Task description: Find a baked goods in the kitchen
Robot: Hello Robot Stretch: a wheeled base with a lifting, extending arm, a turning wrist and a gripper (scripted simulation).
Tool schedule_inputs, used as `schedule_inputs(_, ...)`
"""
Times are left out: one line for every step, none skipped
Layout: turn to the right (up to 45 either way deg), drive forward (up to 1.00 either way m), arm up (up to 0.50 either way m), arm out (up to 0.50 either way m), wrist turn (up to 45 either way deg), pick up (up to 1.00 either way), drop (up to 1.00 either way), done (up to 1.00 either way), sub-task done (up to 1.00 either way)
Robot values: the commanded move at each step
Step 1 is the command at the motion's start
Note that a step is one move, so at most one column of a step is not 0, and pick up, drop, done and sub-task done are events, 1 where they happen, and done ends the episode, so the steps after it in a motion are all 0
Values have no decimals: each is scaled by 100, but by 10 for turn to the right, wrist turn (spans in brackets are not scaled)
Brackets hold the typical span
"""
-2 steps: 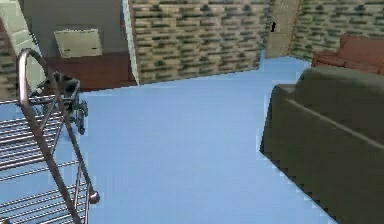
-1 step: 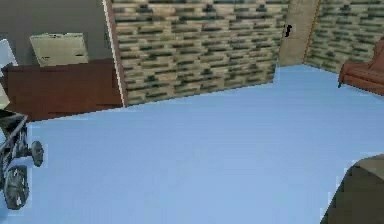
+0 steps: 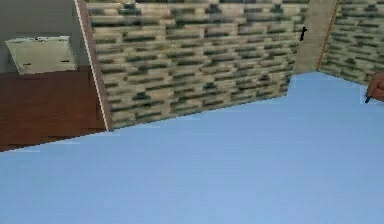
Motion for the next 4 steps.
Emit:
schedule_inputs(270,0,0,0,0,0,0,0,0)
schedule_inputs(0,65,0,0,0,0,0,0,0)
schedule_inputs(390,0,0,0,0,0,0,0,0)
schedule_inputs(0,100,0,0,0,0,0,0,0)
